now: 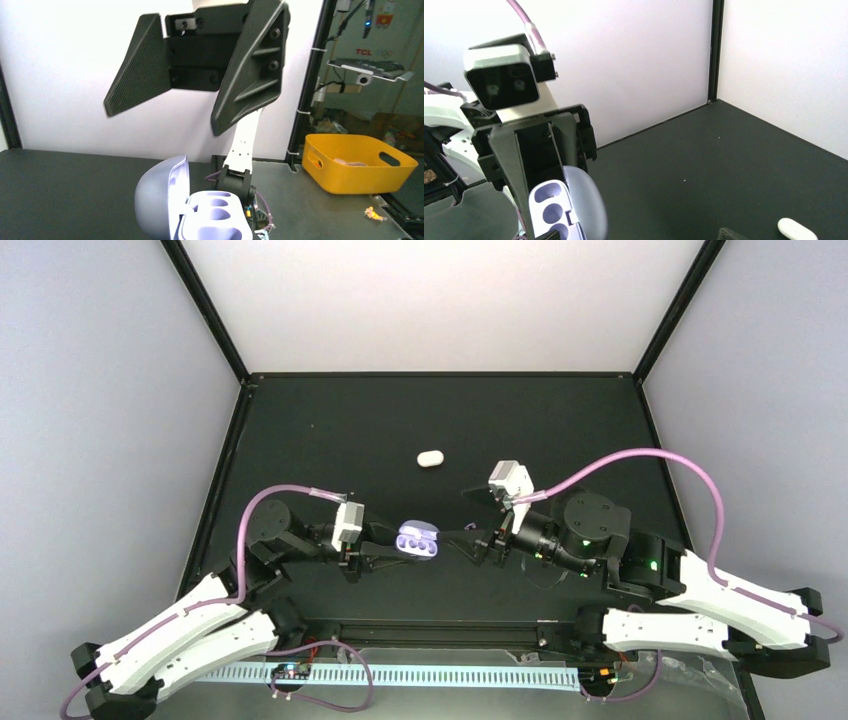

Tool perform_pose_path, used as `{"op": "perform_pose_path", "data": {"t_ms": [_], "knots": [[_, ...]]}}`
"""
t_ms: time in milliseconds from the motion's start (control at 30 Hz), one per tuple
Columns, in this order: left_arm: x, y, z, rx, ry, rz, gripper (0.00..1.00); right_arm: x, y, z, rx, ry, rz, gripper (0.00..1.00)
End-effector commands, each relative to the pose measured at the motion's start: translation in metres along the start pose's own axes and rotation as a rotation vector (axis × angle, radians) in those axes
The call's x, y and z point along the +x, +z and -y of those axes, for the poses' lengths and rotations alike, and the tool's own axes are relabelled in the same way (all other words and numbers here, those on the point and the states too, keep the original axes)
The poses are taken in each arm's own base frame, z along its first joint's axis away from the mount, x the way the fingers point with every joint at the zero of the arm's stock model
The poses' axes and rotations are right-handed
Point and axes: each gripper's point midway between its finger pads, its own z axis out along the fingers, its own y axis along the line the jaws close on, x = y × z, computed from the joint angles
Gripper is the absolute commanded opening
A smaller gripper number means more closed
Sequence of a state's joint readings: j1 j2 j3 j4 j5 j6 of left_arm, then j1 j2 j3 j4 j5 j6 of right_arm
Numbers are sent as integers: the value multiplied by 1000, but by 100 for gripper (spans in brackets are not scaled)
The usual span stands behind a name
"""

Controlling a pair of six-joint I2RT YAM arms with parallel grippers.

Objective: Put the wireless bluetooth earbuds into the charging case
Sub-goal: Open the charging case.

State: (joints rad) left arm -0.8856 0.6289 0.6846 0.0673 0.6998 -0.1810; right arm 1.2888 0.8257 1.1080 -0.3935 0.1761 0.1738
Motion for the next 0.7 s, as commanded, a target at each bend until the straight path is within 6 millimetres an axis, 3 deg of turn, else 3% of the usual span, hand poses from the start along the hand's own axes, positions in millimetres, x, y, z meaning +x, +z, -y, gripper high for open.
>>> {"op": "perform_pose_path", "data": {"t_ms": [0, 100, 233, 333, 433, 533, 667], "knots": [[5, -3, -10, -65, 7, 2, 2, -13, -7, 10, 51, 11, 62, 82], [10, -6, -10, -79, -9, -5, 2, -11, -8, 23, 119, 30, 69, 83], [20, -12, -12, -112, -37, -14, 2, 16, -7, 73, 305, 142, 39, 83], [31, -18, -13, -135, -59, -26, 2, 68, -2, 122, 425, 331, -41, 83], [39, -24, -12, -147, -67, -28, 1, 143, 4, 159, 541, 441, -183, 82], [45, -28, -12, -159, -63, -31, 1, 195, 12, 165, 552, 474, -285, 77], [42, -27, -11, -156, -49, -28, 2, 237, 19, 176, 596, 486, -361, 61]]}}
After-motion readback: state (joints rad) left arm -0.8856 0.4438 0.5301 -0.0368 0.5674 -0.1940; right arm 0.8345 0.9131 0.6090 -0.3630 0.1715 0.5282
